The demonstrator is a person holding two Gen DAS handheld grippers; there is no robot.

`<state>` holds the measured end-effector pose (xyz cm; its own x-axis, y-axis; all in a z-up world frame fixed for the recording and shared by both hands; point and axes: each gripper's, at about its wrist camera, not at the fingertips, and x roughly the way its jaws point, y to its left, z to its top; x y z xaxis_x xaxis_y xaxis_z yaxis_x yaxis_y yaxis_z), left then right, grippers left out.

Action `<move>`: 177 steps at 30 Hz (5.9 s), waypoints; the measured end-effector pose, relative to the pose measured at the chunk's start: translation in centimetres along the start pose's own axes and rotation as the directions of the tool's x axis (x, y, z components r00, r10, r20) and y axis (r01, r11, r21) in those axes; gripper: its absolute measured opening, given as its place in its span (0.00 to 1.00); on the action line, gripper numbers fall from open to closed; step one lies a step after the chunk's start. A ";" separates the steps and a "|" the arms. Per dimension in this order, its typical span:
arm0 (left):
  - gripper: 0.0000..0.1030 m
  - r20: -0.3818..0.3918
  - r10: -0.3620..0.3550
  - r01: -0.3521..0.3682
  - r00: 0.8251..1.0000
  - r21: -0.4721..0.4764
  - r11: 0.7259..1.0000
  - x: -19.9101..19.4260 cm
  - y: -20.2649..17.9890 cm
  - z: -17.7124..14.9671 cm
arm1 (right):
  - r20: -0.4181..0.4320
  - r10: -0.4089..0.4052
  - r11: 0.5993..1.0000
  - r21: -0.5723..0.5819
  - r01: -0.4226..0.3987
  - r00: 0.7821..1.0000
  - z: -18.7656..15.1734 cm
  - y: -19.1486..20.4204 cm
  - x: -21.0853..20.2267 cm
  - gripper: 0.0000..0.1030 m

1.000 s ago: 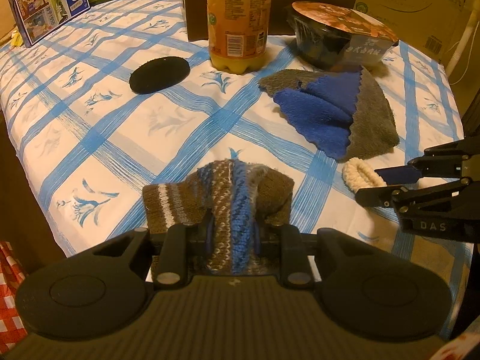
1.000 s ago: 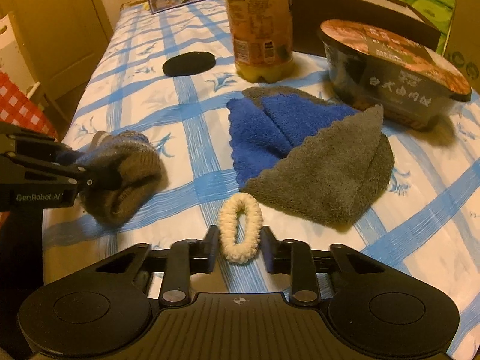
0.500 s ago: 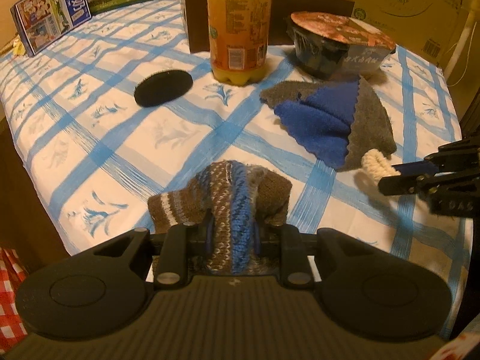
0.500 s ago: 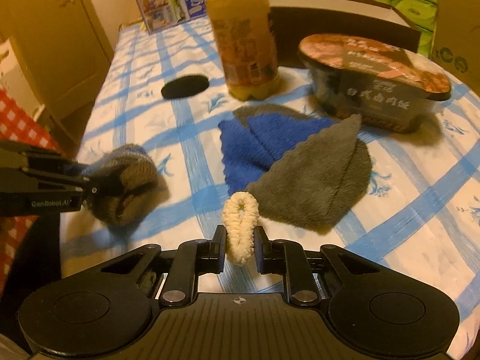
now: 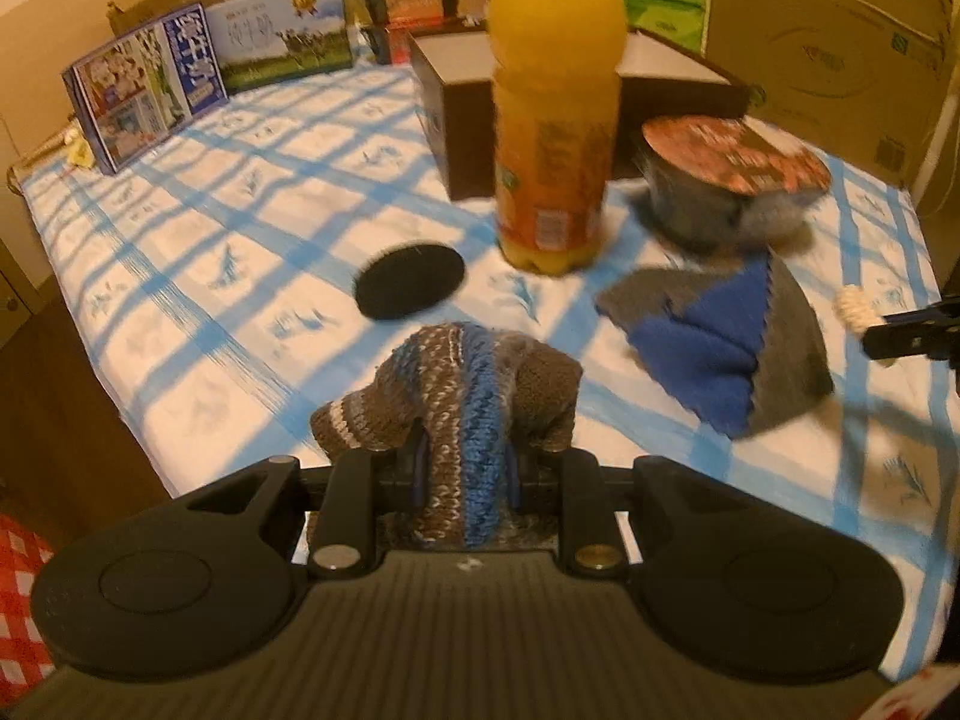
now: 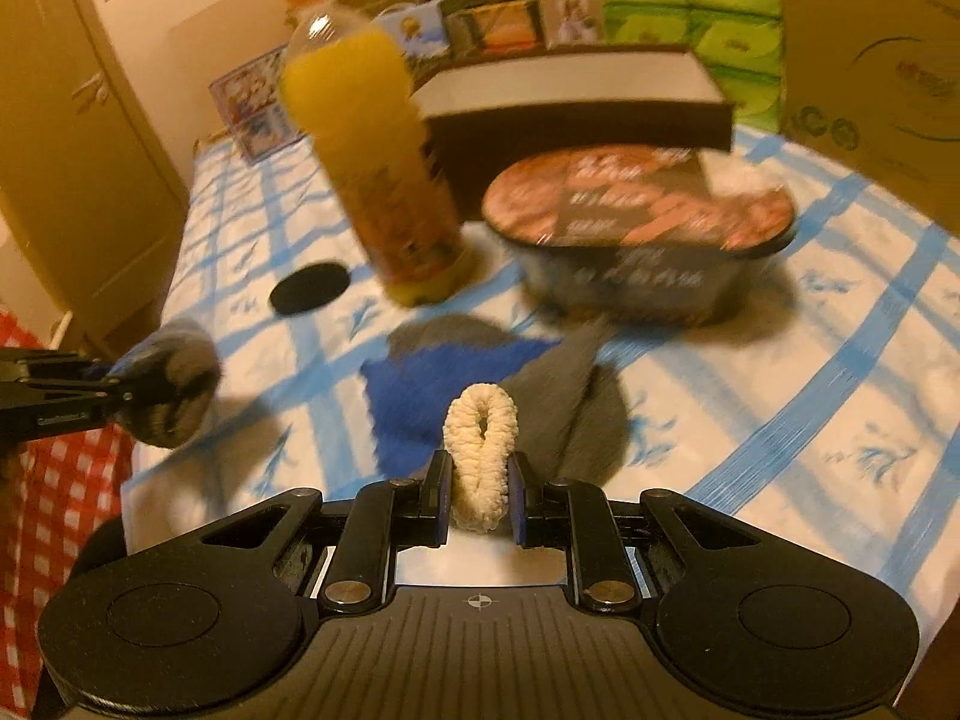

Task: Organize soft objects
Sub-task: 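Carry the sock and scrunchie over the brown box with both tools, then lower both items into the box and open both tools, then withdraw both tools from the box toward the grey towel and black pad, then grasp the grey towel with the right tool and lift it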

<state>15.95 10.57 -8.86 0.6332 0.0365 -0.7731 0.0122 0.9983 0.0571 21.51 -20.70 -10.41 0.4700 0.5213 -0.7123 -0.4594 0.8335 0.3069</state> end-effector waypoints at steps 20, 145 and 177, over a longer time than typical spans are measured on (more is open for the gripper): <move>0.21 0.233 0.019 -0.027 0.972 0.033 0.999 3.4 7.2 14.8 | 0.217 -0.076 0.997 0.018 0.073 0.973 13.2 -7.8 -1.4 0.19; 0.56 0.033 -0.053 0.056 0.998 -0.116 0.992 -1.9 1.9 6.2 | 0.038 0.018 0.999 0.044 -0.019 0.999 3.1 -1.1 -1.2 0.76; 0.56 -0.042 0.009 -0.017 0.999 -0.178 0.984 2.6 2.0 3.9 | 0.117 0.038 0.998 0.044 -0.044 0.992 2.9 -1.0 0.8 0.08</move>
<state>20.63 12.51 -8.25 0.6005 0.0475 -0.7982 -0.1362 0.9897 -0.0435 24.52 -20.59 -9.52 0.5374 0.5705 -0.6211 -0.4455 0.8174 0.3654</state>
